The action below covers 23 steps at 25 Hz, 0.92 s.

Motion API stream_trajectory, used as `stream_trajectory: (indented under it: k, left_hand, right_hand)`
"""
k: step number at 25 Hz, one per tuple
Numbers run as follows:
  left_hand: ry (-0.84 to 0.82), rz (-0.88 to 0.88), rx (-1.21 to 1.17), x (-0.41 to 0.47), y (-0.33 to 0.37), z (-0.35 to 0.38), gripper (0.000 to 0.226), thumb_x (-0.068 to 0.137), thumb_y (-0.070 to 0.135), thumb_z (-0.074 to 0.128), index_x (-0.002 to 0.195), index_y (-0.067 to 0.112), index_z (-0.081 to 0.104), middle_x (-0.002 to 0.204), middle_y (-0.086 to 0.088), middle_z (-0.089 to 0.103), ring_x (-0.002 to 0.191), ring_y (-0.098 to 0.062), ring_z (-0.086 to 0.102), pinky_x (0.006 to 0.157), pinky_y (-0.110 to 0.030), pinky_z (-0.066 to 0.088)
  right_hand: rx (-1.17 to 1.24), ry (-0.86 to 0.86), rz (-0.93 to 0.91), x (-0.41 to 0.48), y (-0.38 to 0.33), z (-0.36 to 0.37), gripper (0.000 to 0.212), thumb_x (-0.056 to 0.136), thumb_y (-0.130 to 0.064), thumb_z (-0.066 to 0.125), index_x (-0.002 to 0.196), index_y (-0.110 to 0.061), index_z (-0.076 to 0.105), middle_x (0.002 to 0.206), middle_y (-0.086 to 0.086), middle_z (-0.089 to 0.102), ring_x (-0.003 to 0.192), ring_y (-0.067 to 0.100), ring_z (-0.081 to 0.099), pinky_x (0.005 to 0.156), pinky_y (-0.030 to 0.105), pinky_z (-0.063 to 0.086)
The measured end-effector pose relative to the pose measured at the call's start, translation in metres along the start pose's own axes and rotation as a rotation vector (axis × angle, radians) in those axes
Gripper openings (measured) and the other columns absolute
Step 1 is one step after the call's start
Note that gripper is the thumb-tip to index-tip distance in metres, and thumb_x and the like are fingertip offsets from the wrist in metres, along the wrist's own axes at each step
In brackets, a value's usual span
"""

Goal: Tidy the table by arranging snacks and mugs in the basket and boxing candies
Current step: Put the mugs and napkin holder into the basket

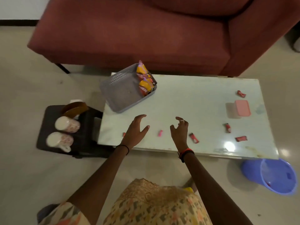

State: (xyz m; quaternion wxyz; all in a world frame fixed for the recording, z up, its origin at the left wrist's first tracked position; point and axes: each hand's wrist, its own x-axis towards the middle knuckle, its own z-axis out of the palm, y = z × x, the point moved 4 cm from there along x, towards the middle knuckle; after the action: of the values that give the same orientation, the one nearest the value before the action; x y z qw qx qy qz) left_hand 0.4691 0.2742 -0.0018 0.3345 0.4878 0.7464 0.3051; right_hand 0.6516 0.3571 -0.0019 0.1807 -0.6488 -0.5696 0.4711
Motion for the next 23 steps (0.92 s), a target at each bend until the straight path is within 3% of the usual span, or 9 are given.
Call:
stream_trajectory:
  k: [3,6,10,13,16,20,23]
  left_hand:
    - [0.106,-0.083,-0.038,-0.02,-0.043,-0.055,0.044,0.091,0.027,0.055,0.132,0.019,0.04,0.139,-0.003,0.044,0.115,-0.007,0.052,0.099,-0.012,0.036]
    - [0.248,-0.2,-0.046,-0.04,-0.087,-0.099,0.043,0.092,0.023,0.054,0.132,0.013,0.041,0.137,-0.009,0.047,0.125,-0.019,0.045,0.102,-0.022,0.031]
    - [0.414,-0.353,-0.091,-0.055,-0.137,-0.136,0.04,0.094,0.025,0.05,0.132,0.013,0.042,0.134,-0.011,0.049,0.124,-0.021,0.045,0.1,-0.026,0.033]
    - [0.564,-0.453,-0.092,-0.064,-0.169,-0.162,0.039,0.094,0.019,0.051,0.131,0.009,0.044,0.134,-0.014,0.049,0.125,-0.025,0.045,0.101,-0.03,0.035]
    - [0.667,-0.527,-0.035,-0.071,-0.199,-0.185,0.037,0.091,0.013,0.055,0.126,0.007,0.046,0.13,-0.017,0.051,0.124,-0.03,0.047,0.105,-0.04,0.04]
    - [0.748,-0.696,0.025,-0.078,-0.243,-0.211,0.057,0.083,0.013,0.066,0.132,0.006,0.037,0.134,-0.022,0.044,0.124,-0.036,0.045,0.101,-0.05,0.045]
    - [0.679,-0.825,0.177,-0.084,-0.281,-0.225,0.077,0.076,0.021,0.074,0.137,0.005,0.03,0.143,-0.023,0.035,0.133,-0.038,0.033,0.108,-0.054,0.034]
  right_hand:
    - [-0.027,-0.084,-0.051,-0.016,-0.036,0.062,0.038,0.089,0.0,0.051,0.127,-0.003,0.049,0.138,0.015,0.039,0.12,0.027,0.051,0.097,0.026,0.042]
    - [-0.061,-0.181,-0.099,-0.028,-0.07,0.121,0.039,0.089,0.0,0.051,0.128,-0.003,0.05,0.136,0.015,0.042,0.121,0.027,0.051,0.1,0.028,0.042]
    - [-0.119,-0.338,-0.161,-0.03,-0.106,0.189,0.041,0.089,0.0,0.049,0.13,-0.003,0.049,0.134,0.015,0.045,0.102,0.022,0.06,0.087,0.01,0.045]
    - [-0.181,-0.454,-0.221,-0.027,-0.126,0.237,0.041,0.091,-0.002,0.049,0.131,-0.003,0.048,0.135,0.015,0.047,0.124,0.028,0.047,0.105,0.029,0.039]
    - [-0.25,-0.555,-0.299,-0.025,-0.139,0.277,0.041,0.092,-0.005,0.051,0.132,-0.003,0.047,0.135,0.014,0.048,0.127,0.027,0.043,0.107,0.031,0.036]
    - [-0.396,-0.687,-0.417,-0.022,-0.148,0.324,0.038,0.093,-0.006,0.049,0.131,-0.002,0.047,0.134,0.017,0.048,0.125,0.031,0.044,0.105,0.036,0.038]
    - [-0.449,-0.748,-0.449,-0.019,-0.151,0.36,0.039,0.094,-0.006,0.05,0.132,-0.003,0.046,0.133,0.017,0.05,0.122,0.029,0.049,0.098,0.031,0.045]
